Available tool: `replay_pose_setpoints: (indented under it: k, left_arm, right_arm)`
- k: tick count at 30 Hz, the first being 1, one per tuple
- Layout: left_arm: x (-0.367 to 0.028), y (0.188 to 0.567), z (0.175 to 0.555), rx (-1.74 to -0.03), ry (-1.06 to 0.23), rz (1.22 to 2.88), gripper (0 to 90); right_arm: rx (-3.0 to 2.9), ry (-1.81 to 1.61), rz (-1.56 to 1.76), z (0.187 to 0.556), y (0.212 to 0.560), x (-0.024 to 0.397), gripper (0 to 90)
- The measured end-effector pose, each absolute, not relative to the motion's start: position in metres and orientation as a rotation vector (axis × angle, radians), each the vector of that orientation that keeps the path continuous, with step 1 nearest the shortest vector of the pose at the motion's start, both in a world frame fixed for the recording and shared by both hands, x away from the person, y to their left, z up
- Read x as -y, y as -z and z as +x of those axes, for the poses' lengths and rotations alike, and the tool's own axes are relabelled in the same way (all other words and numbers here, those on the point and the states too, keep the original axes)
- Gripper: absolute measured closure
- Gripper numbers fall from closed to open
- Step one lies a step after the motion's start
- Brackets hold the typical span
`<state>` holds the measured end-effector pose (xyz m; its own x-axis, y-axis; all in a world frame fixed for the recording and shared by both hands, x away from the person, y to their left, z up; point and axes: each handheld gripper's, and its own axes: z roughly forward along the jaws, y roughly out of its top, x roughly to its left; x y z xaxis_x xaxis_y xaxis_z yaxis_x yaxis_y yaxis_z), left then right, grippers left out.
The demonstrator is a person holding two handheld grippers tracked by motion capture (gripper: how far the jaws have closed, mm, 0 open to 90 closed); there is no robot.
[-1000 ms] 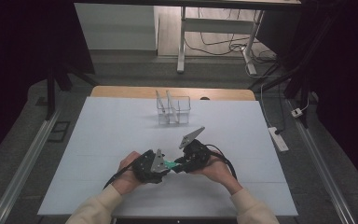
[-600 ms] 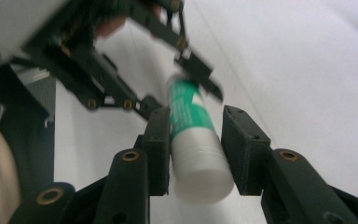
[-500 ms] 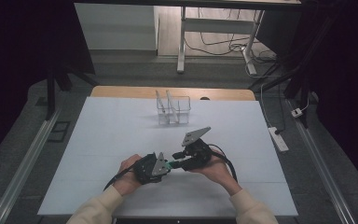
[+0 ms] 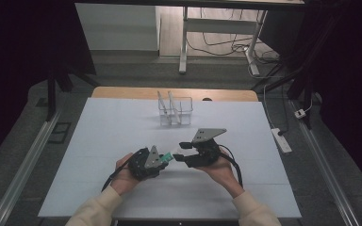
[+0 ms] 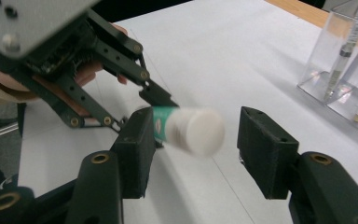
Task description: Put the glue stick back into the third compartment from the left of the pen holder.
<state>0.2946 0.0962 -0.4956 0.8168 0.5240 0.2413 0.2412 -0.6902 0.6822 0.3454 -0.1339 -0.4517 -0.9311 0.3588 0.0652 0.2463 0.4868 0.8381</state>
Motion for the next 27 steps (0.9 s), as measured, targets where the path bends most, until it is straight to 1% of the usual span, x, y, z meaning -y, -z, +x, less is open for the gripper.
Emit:
replay_pose_setpoints:
  k: [12, 16, 24, 27]
  left_arm:
    - [-0.108, 0.490, 0.296, -0.629, -0.564, 2.247, 65.6]
    - [-0.108, 0.489, 0.296, -0.632, -0.563, 2.239, 65.6]
    - [-0.099, 0.491, 0.292, -0.585, -0.549, 2.243, 65.6]
    - [-0.096, 0.491, 0.291, -0.571, -0.541, 2.242, 65.6]
  right_arm:
    - [-2.596, -1.450, 0.590, 0.348, 0.456, 0.137, 41.8]
    - [-2.602, -1.457, 0.599, 0.348, 0.459, 0.135, 41.0]
    - [-2.618, -1.484, 0.610, 0.347, 0.462, 0.130, 41.6]
    - [-2.619, -1.528, 0.629, 0.347, 0.463, 0.129, 43.6]
